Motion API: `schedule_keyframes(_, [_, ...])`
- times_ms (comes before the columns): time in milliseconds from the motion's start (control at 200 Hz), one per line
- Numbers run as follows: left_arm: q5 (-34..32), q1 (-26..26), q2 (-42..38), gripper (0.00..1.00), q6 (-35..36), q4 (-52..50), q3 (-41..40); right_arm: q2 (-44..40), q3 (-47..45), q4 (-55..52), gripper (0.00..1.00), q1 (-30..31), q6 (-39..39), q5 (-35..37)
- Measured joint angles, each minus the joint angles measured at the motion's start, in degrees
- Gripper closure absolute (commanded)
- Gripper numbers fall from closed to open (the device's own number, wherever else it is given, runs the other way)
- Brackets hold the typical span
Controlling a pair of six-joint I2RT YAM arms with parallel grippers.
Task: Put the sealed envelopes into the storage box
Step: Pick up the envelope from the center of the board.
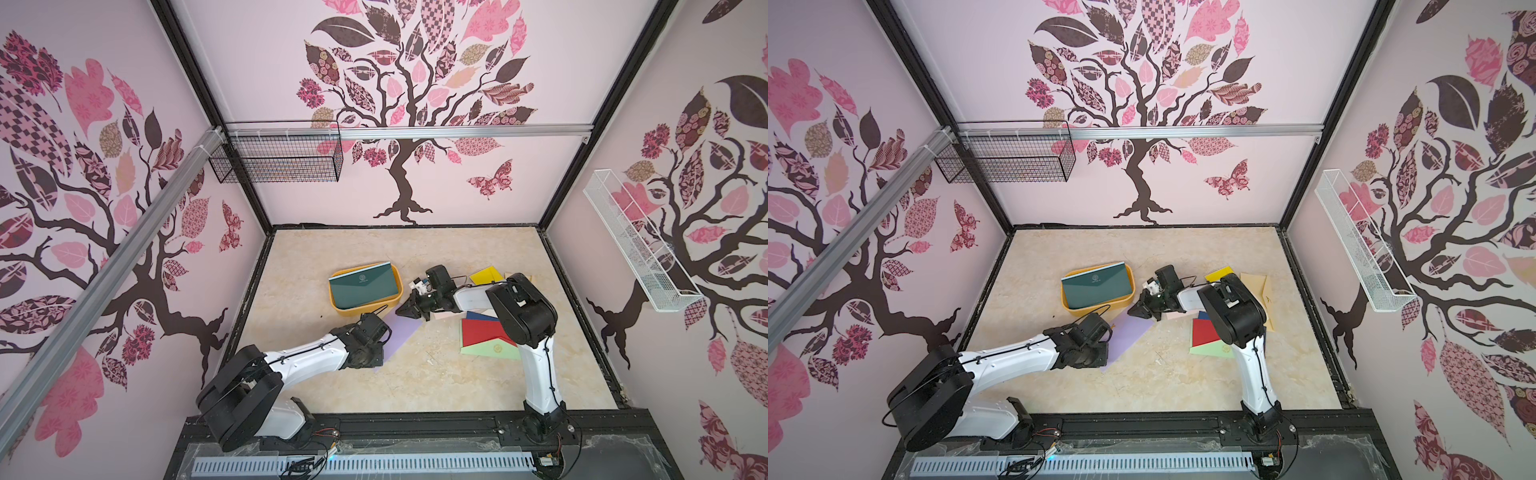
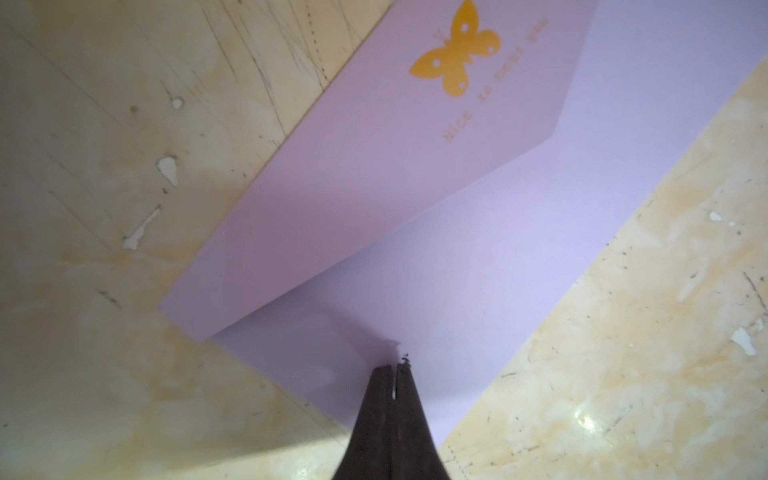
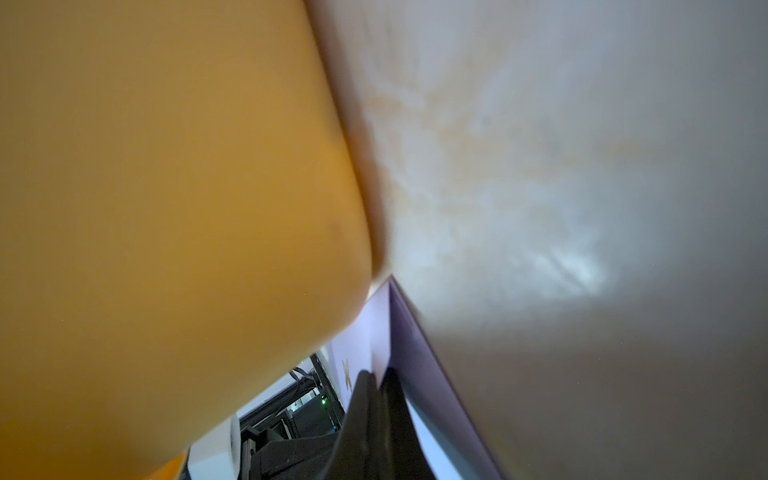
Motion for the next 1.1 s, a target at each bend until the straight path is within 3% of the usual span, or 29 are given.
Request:
schedule_keyframes(85, [0.0,0.0,-0.5,1.00,0.0,0.2,-0.2,0.0,0.0,0.0,1.00,0.0,-0.6,0.0])
schedule_keyframes(280, [1.5,0.0,-4.1,0.61,1.3,-0.3,-1.7,-0.6,-2.8,3.1,1.00,0.0,-4.0,-0.4])
schedule_keyframes(445, [2.9,0.0,-15.0,0.46,3.2,-6.1,-0.7,-3.5,-8.3,6.4,1.00,0.1,-6.8,-0.3])
schedule_keyframes(580, [3.3,0.4,-22.8,0.42,4.4,-8.8,3.2,-5.9,-12.0,7.8,1.00,0.1,-9.0,0.0])
schedule_keyframes(715, [4.9,3.1,-24.8,0.40,6.4,-9.7,6.2,-9.3,-14.9,9.6,1.00,0.1,-10.7,0.0])
schedule_keyframes(865, [8.5,7.0,-19.9,0.38,10.1,-10.9,8.8,-15.2,-18.6,13.6,1.00,0.1,-12.9,-1.5])
schedule_keyframes(1100, [13.7,7.3,-10.2,0.37,16.7,-14.0,16.4,-22.9,-22.9,19.3,1.00,0.1,-16.6,-5.3])
